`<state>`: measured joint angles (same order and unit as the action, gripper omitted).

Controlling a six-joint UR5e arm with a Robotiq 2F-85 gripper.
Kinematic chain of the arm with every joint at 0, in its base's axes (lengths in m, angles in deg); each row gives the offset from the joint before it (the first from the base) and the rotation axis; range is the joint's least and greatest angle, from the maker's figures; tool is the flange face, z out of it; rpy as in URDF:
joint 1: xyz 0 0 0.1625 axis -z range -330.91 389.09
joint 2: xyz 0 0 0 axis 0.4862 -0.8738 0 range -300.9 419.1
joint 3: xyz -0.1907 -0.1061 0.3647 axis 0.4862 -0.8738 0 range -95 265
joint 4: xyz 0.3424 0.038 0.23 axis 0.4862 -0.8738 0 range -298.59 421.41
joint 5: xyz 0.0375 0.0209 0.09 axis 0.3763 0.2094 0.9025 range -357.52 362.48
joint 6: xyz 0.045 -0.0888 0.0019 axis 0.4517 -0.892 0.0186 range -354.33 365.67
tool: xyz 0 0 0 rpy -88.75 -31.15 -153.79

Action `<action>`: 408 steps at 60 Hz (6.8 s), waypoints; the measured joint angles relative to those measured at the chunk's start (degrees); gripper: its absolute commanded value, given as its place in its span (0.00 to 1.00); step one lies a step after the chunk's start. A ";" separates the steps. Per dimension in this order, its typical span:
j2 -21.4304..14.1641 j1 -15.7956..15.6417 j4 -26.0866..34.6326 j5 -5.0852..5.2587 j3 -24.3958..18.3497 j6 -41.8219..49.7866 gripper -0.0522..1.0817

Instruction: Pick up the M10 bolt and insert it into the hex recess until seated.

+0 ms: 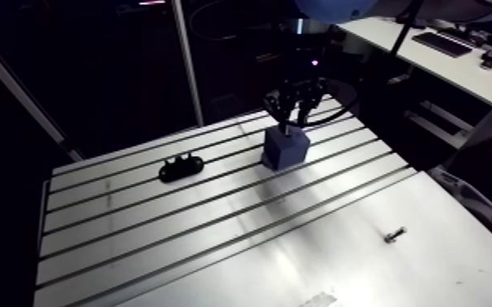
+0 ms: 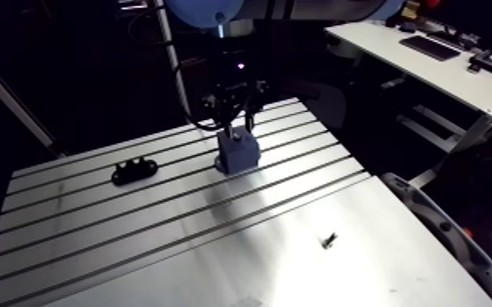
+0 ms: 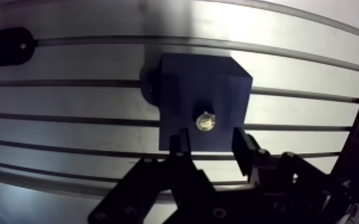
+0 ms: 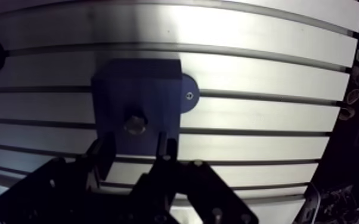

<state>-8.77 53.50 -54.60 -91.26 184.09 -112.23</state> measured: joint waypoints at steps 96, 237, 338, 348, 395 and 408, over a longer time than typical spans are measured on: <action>0.41 -0.06 -2.58 1.25 0.83 -0.90 0.56; 0.79 -0.05 -4.10 1.72 1.53 -2.66 0.71; 0.77 0.28 -3.57 1.78 1.56 -22.01 0.71; 0.75 0.22 -3.57 1.78 1.58 -23.38 0.71; -0.06 0.23 -4.57 1.87 2.10 -24.57 0.05; -0.92 0.28 -4.61 2.43 1.34 -21.38 0.06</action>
<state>-9.68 53.78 -59.21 -88.83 185.42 -133.61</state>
